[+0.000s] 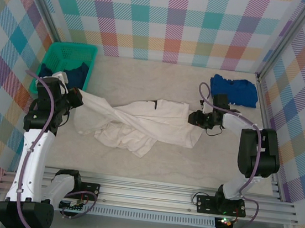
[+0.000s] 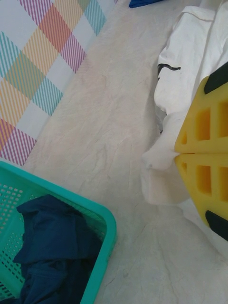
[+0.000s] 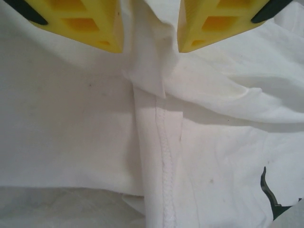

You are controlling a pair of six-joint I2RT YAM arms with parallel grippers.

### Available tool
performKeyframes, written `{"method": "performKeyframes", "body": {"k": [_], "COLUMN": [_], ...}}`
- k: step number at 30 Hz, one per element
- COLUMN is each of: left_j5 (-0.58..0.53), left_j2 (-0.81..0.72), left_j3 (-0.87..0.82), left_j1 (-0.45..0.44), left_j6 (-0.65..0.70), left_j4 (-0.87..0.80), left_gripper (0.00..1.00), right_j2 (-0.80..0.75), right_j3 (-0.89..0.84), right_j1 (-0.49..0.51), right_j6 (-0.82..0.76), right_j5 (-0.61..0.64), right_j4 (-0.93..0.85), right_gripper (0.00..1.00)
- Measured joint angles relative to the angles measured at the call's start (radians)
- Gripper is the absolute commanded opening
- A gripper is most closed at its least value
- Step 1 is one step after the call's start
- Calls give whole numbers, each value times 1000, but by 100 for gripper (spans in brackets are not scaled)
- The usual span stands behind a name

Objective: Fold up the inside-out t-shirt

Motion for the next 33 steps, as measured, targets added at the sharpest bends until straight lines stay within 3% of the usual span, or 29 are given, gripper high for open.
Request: {"method": "performKeyframes", "body": {"k": [3,9,12,16,25,32,33], "left_j5": [0,0,0,0,0,0,0], "left_j2": [0,0,0,1,1,1,1], "left_j3": [0,0,0,0,0,0,0], "left_j1": [0,0,0,0,0,0,0], "left_j6": [0,0,0,0,0,0,0], "left_j4": [0,0,0,0,0,0,0], "left_gripper": [0,0,0,0,0,0,0], "right_j2": [10,27,27,27,26,25,23], "right_j3": [2,5,4,2,2,0,-1], "right_j1": [0,0,0,0,0,0,0], "right_j6": [-3,-6,-6,-7,-8,-27,-26], "right_j5": [-10,-18,-18,-17,-9,-3,-3], "right_j4": [0,-7,-11,-13,-21,-34,-36], "right_gripper": [19,32,31,22,29,0,0]}}
